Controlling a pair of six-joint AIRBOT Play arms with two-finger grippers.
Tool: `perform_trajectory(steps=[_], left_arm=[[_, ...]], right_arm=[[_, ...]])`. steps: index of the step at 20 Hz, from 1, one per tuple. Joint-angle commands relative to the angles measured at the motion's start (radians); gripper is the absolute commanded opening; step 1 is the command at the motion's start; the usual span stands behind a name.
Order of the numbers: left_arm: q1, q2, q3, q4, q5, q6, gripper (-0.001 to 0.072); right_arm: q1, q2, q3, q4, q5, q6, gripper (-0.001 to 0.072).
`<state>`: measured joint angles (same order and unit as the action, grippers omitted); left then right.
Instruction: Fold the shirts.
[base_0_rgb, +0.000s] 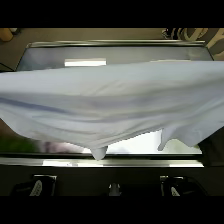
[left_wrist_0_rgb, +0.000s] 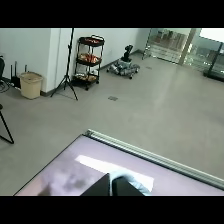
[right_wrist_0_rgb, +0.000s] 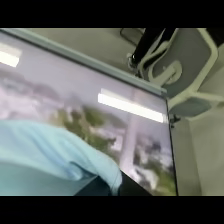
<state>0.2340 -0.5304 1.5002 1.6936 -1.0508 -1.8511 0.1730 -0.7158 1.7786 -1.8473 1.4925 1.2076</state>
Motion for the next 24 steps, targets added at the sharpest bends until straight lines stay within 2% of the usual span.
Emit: perform_trajectory(steps=[1,2,3,5,7,12,14,17,20,21,22,23,24], left_arm=[[0.001,-0.047,-0.069,-0.118,-0.008,0.084,0.0024],[0.001,-0.073,-0.126,-0.148,-0.007,0.102,0.0024],[0.001,-0.104,-0.188,-0.161,-0.005,0.101,0.0024],[0.001,-0.193,-0.323,-0.19,0.043,0.102,0.0024],[-0.007,-0.306,-0.406,-0.226,0.142,0.102,0.0024],[-0.061,-0.614,-0.38,-0.24,0.355,0.101,0.0025],[-0.08,-0.713,-0.357,-0.24,0.396,0.099,0.0025],[-0.115,-0.821,-0.353,-0.284,0.355,0.097,0.0025],[-0.16,-0.888,-0.352,-0.307,0.25,0.097,0.0027],[-0.163,-0.892,-0.352,-0.306,0.203,0.098,0.0068],[-0.154,-0.89,-0.342,-0.304,0.147,0.108,0.0115],[-0.133,-0.89,-0.316,-0.305,0.064,0.151,0.0212],[-0.106,-0.889,-0.286,-0.305,-0.022,0.202,0.0324]], right_arm=[[-0.001,-0.101,-0.108,-0.012,0.229,0.001,0.0018],[-0.001,-0.128,-0.217,0.016,0.248,0.001,0.0018],[-0.001,-0.144,-0.34,0.033,0.203,0.001,0.0018],[-0.001,-0.177,-0.591,0.025,-0.062,0.003,0.0018],[-0.001,-0.254,-0.727,0.029,-0.328,0.059,0.0018],[-0.001,-0.555,-0.66,0.027,-0.68,0.201,0.0018],[-0.001,-0.65,-0.629,0.03,-0.781,0.262,0.0018],[-0.001,-0.757,-0.625,0.051,-0.846,0.397,0.0018],[-0.001,-0.81,-0.624,0.14,-0.831,0.43,0.0026],[-0.013,-0.802,-0.607,0.144,-0.816,0.429,0.0147],[-0.037,-0.789,-0.572,0.147,-0.779,0.406,0.0353],[-0.08,-0.771,-0.519,0.17,-0.715,0.339,0.0423],[-0.131,-0.752,-0.465,0.211,-0.657,0.249,0.0448]])
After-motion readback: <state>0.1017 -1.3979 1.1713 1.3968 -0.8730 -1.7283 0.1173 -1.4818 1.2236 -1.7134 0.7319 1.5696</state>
